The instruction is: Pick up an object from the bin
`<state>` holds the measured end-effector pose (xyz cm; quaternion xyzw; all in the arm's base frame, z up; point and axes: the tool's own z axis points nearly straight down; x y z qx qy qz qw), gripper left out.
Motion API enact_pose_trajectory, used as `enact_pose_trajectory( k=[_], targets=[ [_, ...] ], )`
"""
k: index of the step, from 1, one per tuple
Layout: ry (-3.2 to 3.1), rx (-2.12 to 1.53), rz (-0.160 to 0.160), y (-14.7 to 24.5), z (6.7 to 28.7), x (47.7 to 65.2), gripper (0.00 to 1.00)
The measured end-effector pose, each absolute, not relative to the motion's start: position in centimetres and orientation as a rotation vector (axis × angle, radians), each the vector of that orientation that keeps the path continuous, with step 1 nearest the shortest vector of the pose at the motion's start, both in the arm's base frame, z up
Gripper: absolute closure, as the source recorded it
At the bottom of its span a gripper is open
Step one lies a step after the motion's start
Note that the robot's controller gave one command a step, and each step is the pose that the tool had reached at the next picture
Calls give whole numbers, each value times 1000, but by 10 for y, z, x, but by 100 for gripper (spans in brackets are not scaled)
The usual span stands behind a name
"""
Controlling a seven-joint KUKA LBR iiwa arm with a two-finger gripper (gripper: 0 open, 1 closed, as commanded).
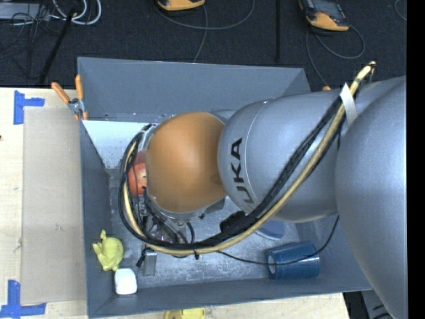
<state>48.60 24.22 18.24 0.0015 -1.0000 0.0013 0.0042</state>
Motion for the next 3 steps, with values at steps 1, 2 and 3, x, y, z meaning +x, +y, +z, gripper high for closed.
enact_pose_trajectory(
  k=[1, 2, 3],
  targets=[
    [-3140, -3, 1, 241, 187, 488, 0],
    [-3144, -113, -4, 237, 124, 529, 0],
    [-3137, -158, -1, 190, 117, 522, 0]
  ],
)
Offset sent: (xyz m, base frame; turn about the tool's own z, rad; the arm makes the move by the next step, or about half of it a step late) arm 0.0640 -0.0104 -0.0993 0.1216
